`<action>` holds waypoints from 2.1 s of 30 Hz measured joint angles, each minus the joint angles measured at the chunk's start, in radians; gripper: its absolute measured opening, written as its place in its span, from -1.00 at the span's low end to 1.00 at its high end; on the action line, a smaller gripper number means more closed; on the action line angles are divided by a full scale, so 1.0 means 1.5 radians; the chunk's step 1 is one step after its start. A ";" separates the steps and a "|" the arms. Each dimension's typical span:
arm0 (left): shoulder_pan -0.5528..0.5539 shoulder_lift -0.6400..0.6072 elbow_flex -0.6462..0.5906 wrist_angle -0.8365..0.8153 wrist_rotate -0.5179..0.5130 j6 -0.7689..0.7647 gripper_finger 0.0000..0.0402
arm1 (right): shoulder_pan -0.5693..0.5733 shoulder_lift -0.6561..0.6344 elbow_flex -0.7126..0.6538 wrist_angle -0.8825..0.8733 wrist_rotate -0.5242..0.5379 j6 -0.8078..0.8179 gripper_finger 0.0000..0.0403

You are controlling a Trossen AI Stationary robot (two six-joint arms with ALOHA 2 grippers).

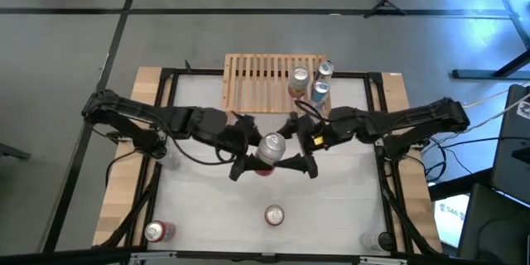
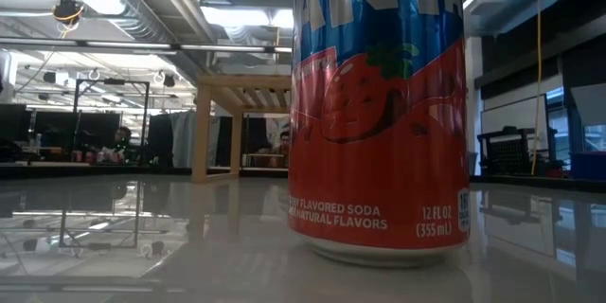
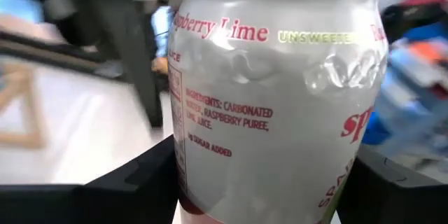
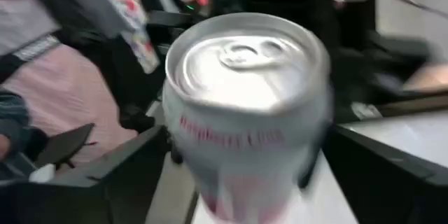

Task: Place canned beverage on shelf
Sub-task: Put the pink soda can on the shelf aligned with the other pink soda can

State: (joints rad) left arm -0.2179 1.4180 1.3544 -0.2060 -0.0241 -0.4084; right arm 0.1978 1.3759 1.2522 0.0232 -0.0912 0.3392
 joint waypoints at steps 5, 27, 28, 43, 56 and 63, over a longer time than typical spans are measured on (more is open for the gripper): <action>-0.042 -0.002 0.001 -0.055 -0.205 -0.003 0.34 | 0.038 -0.026 0.000 -0.084 0.120 0.036 0.54; -0.068 -0.006 0.003 0.055 -0.295 0.022 0.34 | 0.115 0.062 -0.004 0.021 0.334 -0.018 0.50; -0.068 -0.006 0.004 0.057 -0.296 0.022 0.34 | 0.112 0.062 -0.004 0.026 0.334 -0.020 0.52; -0.063 -0.002 0.002 0.066 -0.302 0.034 0.34 | 0.097 0.063 -0.002 0.067 0.322 -0.017 0.82; -0.055 -0.002 0.002 0.079 -0.300 0.034 0.34 | 0.089 0.086 -0.001 0.092 0.332 -0.036 0.37; -0.054 -0.009 0.002 0.073 -0.290 0.047 0.52 | 0.090 0.086 -0.001 0.090 0.334 -0.051 0.36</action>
State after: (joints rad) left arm -0.2989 1.4038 1.3570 -0.0963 -0.4587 -0.3375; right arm 0.3325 1.5055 1.2510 0.1576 0.4100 0.2635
